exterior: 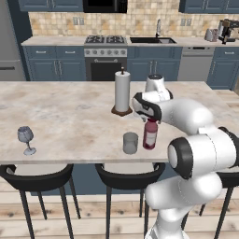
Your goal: There is a wine glass and glass cup on the dining counter. Place the wine bottle next to the wine glass and the juice bottle next to the glass cup.
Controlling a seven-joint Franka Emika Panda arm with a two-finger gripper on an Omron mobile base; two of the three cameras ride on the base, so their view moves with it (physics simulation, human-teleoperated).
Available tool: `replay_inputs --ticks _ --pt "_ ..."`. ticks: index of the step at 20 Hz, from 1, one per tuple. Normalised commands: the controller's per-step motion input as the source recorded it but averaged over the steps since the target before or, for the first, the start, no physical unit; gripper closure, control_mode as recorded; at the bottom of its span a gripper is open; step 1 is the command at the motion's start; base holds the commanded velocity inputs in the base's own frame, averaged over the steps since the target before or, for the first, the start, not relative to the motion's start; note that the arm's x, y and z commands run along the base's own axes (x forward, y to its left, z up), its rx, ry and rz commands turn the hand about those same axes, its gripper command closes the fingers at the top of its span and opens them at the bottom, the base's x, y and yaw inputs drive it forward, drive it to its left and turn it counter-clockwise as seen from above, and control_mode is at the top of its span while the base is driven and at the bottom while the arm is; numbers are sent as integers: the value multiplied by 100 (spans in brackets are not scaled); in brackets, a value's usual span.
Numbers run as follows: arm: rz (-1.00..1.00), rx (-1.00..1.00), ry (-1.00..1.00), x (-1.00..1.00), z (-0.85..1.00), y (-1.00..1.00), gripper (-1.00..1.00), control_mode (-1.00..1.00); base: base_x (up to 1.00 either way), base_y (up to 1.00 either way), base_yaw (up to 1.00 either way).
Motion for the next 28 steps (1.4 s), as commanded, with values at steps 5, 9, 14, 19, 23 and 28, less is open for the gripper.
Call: replay_inputs --ticks 5,9,14,19,23,28 --pt "-6 0 0 11 -28 3 100 -100 0 0 0" --pt "-5 0 0 14 -23 2 100 -100 0 0 0" --pt "-1 0 -1 2 -23 2 100 -100 0 0 0" --pt "-1 0 0 -7 -31 3 -100 -100 0 0 0" --pt "-2 0 0 -10 -29 0 -100 -100 0 0 0" --pt "-2 0 0 -8 -19 -1 -100 -100 0 0 0"
